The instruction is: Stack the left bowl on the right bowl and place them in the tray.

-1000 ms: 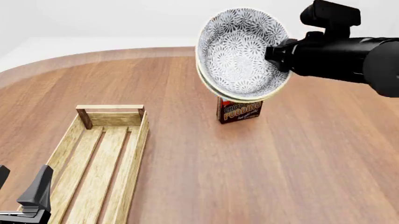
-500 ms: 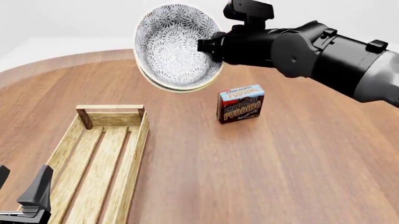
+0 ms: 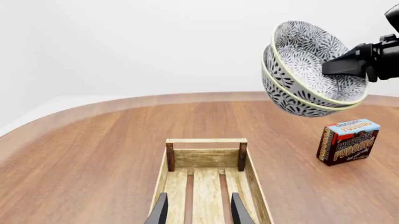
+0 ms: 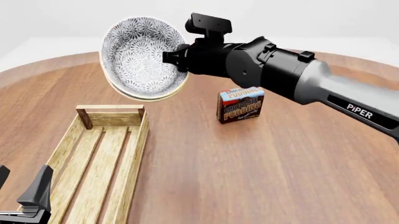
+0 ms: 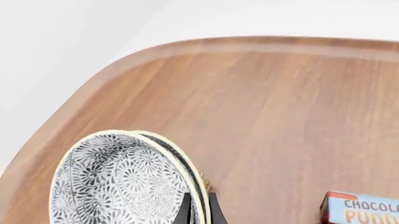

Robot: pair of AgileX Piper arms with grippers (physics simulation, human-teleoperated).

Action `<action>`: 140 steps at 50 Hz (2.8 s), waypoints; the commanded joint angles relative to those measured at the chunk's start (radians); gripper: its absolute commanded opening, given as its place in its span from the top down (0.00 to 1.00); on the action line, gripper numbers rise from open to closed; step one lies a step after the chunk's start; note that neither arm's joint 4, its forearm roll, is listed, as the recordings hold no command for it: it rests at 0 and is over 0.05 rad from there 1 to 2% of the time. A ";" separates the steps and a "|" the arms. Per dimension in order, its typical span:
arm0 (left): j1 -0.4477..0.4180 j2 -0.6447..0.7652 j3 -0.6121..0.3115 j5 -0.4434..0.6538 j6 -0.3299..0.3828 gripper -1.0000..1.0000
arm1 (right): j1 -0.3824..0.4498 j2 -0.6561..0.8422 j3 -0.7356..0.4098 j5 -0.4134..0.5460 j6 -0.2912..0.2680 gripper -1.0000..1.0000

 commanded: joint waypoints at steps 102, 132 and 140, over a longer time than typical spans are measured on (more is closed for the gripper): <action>0.000 0.000 0.000 0.000 0.000 0.00 | 0.222 0.293 -0.054 -0.195 0.060 1.00; 0.000 0.000 0.000 0.000 0.000 0.00 | 0.237 0.348 -0.054 -0.236 0.077 1.00; 0.000 0.000 0.000 0.000 0.000 0.00 | 0.229 0.362 -0.059 -0.248 0.081 1.00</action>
